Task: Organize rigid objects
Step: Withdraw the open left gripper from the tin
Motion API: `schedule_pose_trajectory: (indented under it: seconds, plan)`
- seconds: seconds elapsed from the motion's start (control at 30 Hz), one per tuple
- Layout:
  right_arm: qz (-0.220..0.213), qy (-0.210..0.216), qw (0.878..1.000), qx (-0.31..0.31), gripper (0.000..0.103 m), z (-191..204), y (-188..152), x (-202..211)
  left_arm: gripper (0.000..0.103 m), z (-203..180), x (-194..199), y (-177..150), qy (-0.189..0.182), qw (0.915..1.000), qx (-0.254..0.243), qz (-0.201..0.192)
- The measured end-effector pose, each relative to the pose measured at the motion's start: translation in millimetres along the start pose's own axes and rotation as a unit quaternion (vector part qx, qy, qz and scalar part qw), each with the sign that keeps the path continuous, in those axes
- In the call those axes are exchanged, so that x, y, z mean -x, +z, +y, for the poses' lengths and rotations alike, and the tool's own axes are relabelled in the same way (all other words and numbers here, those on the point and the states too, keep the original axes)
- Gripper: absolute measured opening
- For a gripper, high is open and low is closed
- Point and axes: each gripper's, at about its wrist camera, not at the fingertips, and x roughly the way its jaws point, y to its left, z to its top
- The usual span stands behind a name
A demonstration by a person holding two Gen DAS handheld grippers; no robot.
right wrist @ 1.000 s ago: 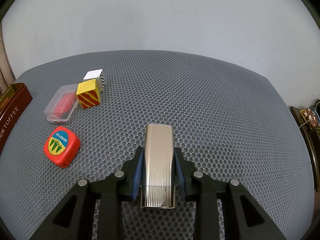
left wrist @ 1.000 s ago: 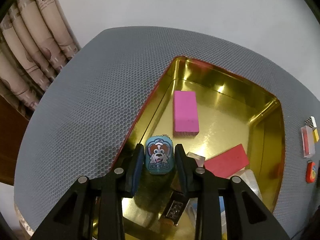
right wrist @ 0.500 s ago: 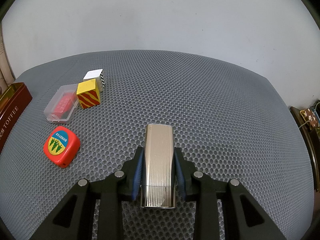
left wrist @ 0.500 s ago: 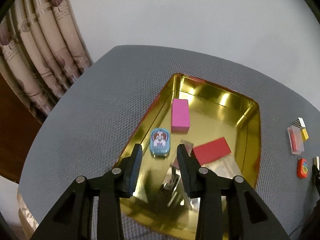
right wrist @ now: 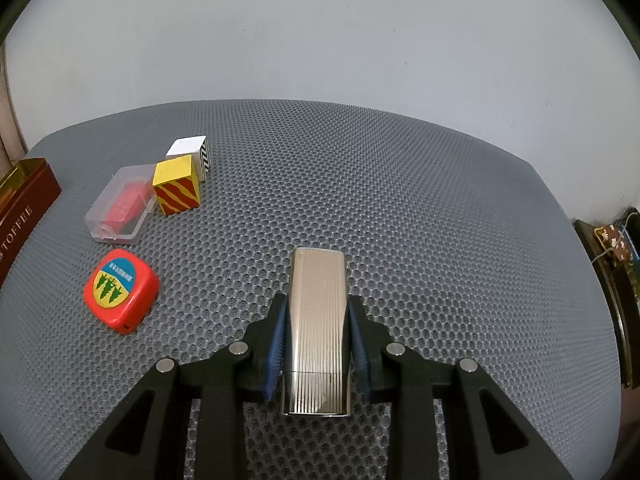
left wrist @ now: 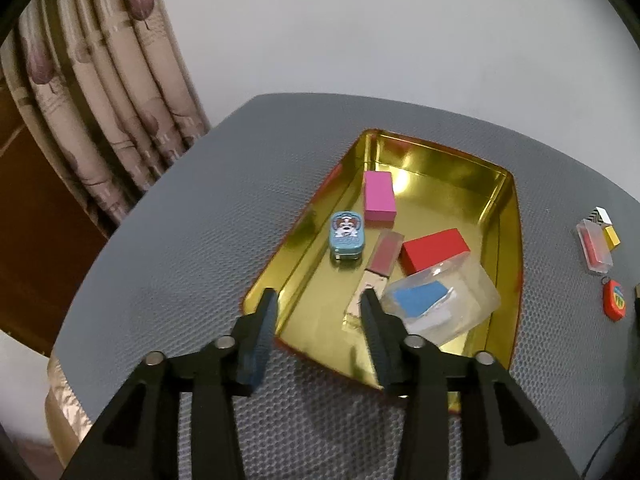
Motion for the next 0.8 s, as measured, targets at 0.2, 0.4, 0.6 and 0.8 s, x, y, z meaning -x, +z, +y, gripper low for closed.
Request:
schedule_pose_trajectory:
  seconds: [0.2,0.4,0.6,0.8]
  plan:
    - [0.002,-0.012,1.0,-0.001,0.03,-5,0,-1,0.058,8,4,-4,0.008,0.9999,0.003,-0.014]
    - [0.011,-0.015,1.0,-0.02,0.029,-15,2,1,0.065,14,0,2,0.011,0.9997,0.02,-0.013]
    - [0.002,-0.009,1.0,-0.01,0.029,-7,8,15,0.069,14,3,2,0.015,0.9993,0.026,-0.021]
    - [-0.015,0.008,1.0,0.006,0.029,-9,-4,39,0.07,18,6,2,0.01,0.9989,0.041,-0.019]
